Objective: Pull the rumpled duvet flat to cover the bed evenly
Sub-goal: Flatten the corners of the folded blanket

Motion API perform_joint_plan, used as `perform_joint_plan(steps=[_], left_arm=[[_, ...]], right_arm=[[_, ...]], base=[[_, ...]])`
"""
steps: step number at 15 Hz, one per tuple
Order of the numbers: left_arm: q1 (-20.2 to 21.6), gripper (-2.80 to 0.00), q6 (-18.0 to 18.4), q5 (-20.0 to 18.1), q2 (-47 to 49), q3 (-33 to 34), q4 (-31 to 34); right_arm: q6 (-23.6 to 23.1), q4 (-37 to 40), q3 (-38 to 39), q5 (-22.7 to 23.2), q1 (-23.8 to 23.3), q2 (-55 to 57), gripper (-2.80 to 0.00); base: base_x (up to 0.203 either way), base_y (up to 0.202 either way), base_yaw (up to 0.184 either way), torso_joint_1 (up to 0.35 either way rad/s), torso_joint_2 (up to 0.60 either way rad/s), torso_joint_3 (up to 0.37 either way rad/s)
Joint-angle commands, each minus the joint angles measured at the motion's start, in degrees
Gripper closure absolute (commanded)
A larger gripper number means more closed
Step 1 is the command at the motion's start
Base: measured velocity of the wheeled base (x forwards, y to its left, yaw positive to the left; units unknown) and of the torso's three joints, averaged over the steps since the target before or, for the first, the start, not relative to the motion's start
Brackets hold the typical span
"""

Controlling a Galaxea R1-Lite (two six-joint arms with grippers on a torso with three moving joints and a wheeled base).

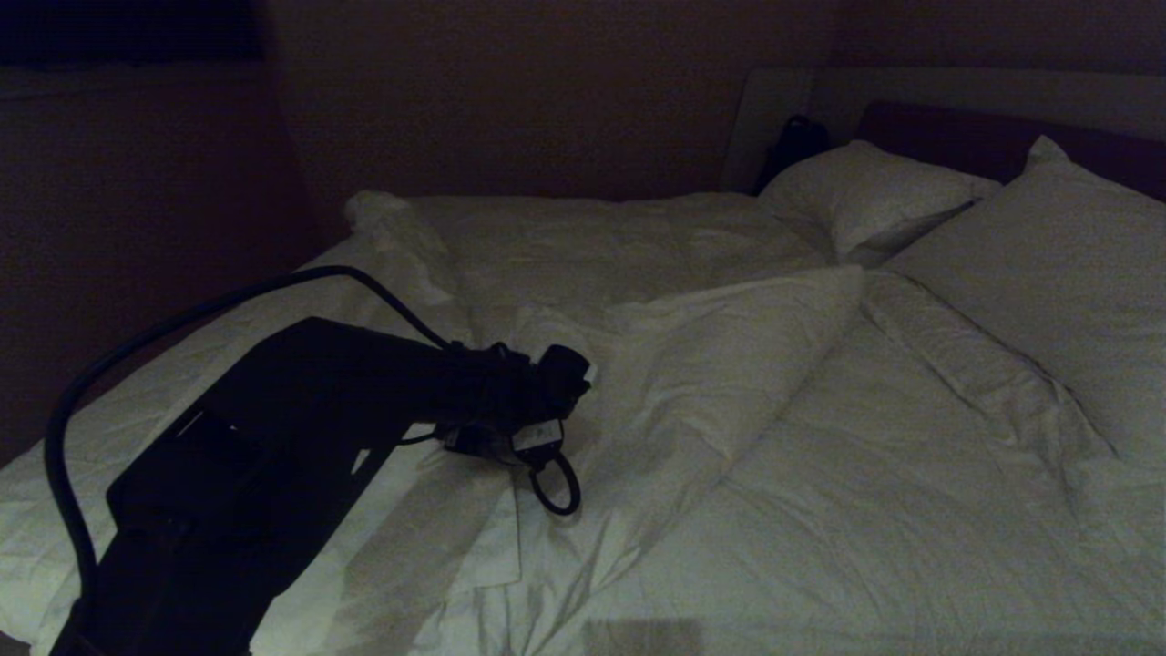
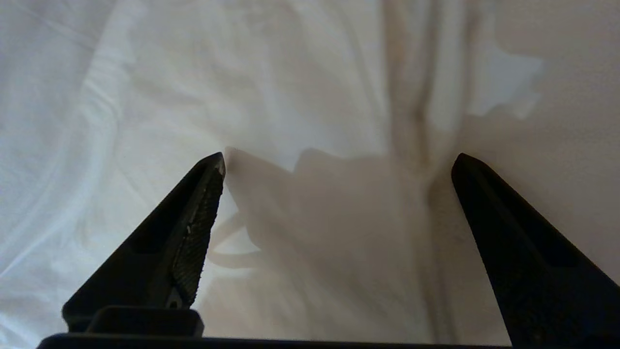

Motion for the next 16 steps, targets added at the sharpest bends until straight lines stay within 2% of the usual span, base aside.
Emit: perform_joint_plan(steps=[1,5,8,13,14,16], left_arm=[[1.57,-2.80,-0.13,0.26,0.22,0.29,0.14],[2.49,-2.80,-0.13,0.26,-0.30,1.19,0.14],[5.12,-2.80,-0.30,0.70,-1.09,3.57,0.05],[5.03,-2.80,-0.22,0.70,-1.09,3.74,0.14],[5.03,0.00,-0.17,0.70,-1.33,3.70,0.14],[5.03,0.00,-0.13,0.70,-1.77,3.74,0.05]], right_arm=[[-0.02,0.00,0.01,0.01,0.00,0.06,0.00],[-0.02,0.00,0.01,0.01,0.00,0.06,0.00],[-0.02,0.00,0.01,0.01,0.00,0.06,0.00],[-0.02,0.00,0.01,0.01,0.09,0.06,0.00],[-0.02,0.00,0.01,0.01,0.04,0.06,0.00],[-0.02,0.00,0.01,0.01,0.00,0.06,0.00]], base=[[0.000,0.000,0.000,0.000,0.00,0.000],[0.000,0.000,0.000,0.000,0.00,0.000],[0.000,0.000,0.000,0.000,0.00,0.000],[0.000,0.000,0.000,0.000,0.00,0.000],[0.000,0.000,0.000,0.000,0.00,0.000],[0.000,0.000,0.000,0.000,0.00,0.000]])
